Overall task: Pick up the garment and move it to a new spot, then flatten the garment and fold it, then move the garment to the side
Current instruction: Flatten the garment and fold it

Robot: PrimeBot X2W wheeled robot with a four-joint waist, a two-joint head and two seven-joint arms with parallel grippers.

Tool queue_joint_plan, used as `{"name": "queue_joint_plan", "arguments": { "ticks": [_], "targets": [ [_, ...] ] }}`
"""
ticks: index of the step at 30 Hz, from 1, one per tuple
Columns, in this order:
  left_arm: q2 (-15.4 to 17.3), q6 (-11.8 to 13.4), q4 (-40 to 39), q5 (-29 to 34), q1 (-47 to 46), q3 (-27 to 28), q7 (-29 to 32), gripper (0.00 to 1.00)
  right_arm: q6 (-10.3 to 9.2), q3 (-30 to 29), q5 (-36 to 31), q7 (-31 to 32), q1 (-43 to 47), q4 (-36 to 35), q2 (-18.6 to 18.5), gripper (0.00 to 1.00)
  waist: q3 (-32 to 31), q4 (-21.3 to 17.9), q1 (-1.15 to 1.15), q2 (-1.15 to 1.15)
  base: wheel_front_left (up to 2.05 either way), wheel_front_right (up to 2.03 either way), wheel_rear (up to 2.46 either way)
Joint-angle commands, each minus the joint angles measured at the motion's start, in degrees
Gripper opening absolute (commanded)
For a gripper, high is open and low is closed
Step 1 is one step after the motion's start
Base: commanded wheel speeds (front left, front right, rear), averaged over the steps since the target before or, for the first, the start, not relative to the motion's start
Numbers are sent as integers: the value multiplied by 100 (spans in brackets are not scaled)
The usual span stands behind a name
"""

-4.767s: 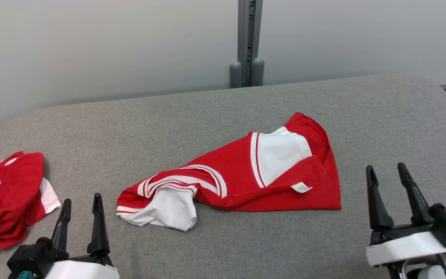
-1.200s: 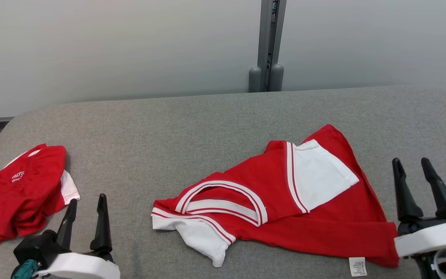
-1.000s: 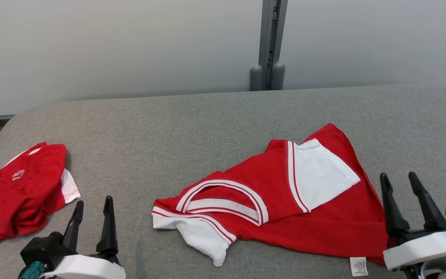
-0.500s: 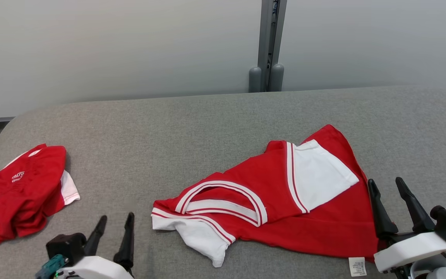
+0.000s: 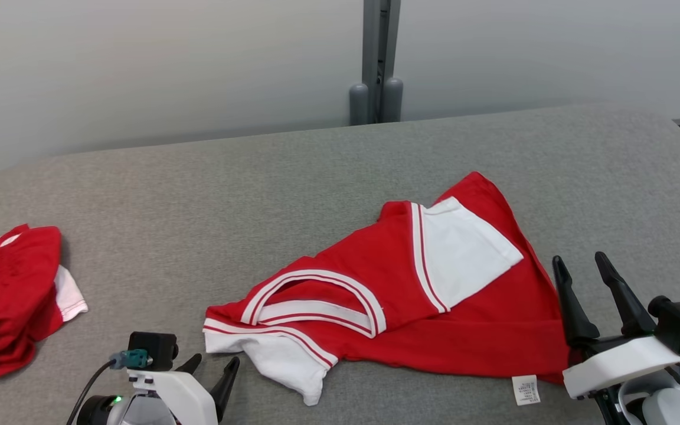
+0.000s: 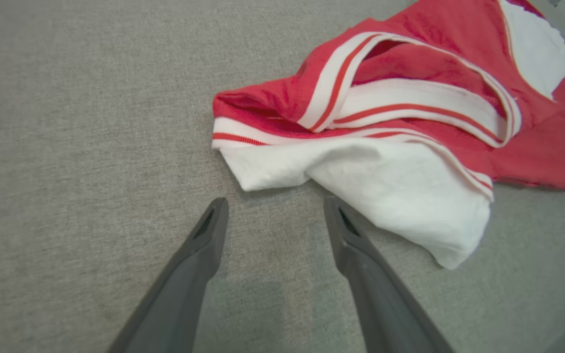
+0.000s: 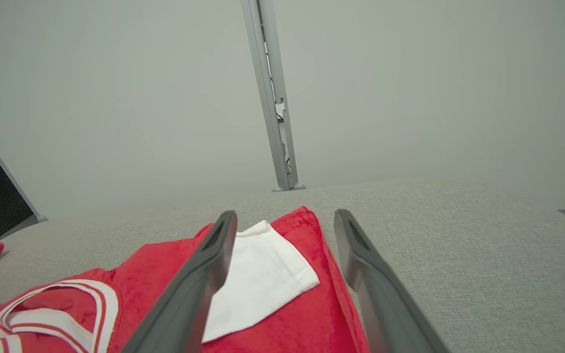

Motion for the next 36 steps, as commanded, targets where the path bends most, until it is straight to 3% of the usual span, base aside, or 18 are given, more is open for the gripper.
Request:
{"name": "queue_joint_plan", "arguments": {
  "ticks": [1,8,9,10,11,17,21,28,32,36],
  "targets": [
    [33,-37,93,-25,-142,-17,21,100,1,6,-20,-37,-67,26,-23,100,78,-94,0,0,0,0,0],
    [54,-88,605,-56,-503,-53,-193,100,1,22,-1,-58,-151,100,-6,100,166,-277,0,0,0,0,0],
    [65,-100,644,-61,-543,-64,-202,77,1,28,-3,-61,-159,111,-6,100,167,-286,0,0,0,0,0],
    [62,-102,655,-85,-584,-74,-244,11,1,29,-5,-63,-166,119,-5,100,169,-290,0,0,0,0,0],
    [61,-111,666,-109,-612,-87,-247,0,1,20,-7,-64,-167,129,-6,100,165,-288,0,0,0,0,0],
    [219,-153,430,-206,-569,-224,-106,0,1,-30,-37,-61,-116,175,33,100,111,-207,0,0,0,0,0],
    [484,-190,-151,-472,-339,-326,404,0,1,-73,-65,-63,-67,203,54,100,41,-117,0,0,0,0,0],
    [1339,-166,-2009,-1334,257,-271,2277,0,1,-126,-111,-60,-6,210,81,100,-21,18,0,0,0,0,0],
    [1784,12,-3188,-1972,713,-164,3401,0,1,-127,-87,-59,-60,208,94,100,52,9,0,0,0,0,0],
    [2037,268,-3867,-2439,904,35,4025,0,1,-159,-74,-59,-97,228,152,100,179,12,0,0,0,0,0]
  ]
}}
